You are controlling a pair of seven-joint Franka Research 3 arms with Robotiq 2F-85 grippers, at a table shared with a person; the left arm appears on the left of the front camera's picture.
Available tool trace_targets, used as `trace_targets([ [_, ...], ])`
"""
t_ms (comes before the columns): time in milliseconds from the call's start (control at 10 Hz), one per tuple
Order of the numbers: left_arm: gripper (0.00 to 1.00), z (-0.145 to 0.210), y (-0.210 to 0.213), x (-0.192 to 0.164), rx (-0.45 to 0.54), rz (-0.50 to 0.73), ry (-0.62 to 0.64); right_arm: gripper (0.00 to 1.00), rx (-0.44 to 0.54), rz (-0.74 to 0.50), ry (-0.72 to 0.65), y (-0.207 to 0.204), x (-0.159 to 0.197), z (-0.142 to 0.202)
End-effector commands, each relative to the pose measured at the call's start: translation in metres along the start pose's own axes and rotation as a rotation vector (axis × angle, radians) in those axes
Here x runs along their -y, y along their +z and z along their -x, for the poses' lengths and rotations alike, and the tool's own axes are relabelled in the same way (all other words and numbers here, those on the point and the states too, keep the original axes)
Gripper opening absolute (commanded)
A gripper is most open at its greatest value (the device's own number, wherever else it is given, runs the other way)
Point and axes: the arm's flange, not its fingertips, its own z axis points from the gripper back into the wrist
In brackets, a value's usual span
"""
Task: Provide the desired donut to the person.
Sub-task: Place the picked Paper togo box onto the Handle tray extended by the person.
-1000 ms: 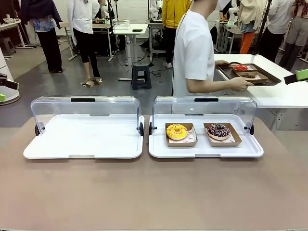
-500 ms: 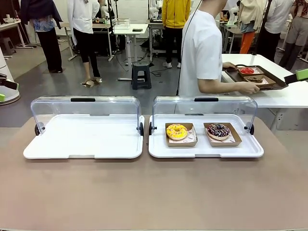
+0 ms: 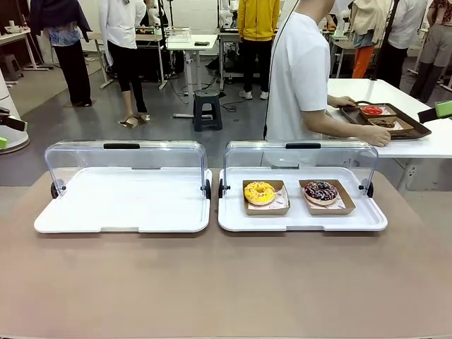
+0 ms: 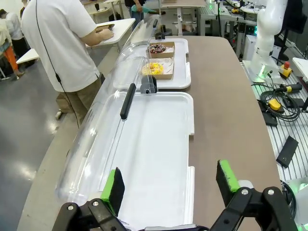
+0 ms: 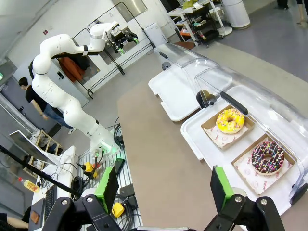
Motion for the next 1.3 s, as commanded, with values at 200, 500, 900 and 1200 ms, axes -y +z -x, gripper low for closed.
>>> trace_targets([
  [200, 1.0, -0.0029, 0.0008, -0.0012, -0.004, -0.014, 0.013, 1.0, 0.003, -0.008, 0.005, -0.0012, -0.0004, -0.0008],
  [500, 1.0, -0.0029, 0.0008, -0.0012, -0.004, -0.014, 0.013, 1.0, 0.003, -0.008, 0.005, -0.0012, -0.0004, -0.0008],
  [900, 1.0, -0.0029, 0.0008, -0.0012, -0.004, -0.014, 0.013, 1.0, 0.003, -0.008, 0.005, -0.0012, -0.0004, -0.0008],
  [1200, 1.0, -0.0029, 0.0008, -0.0012, -0.004, -0.014, 0.013, 1.0, 0.003, -0.008, 0.005, -0.0012, -0.0004, -0.0008],
])
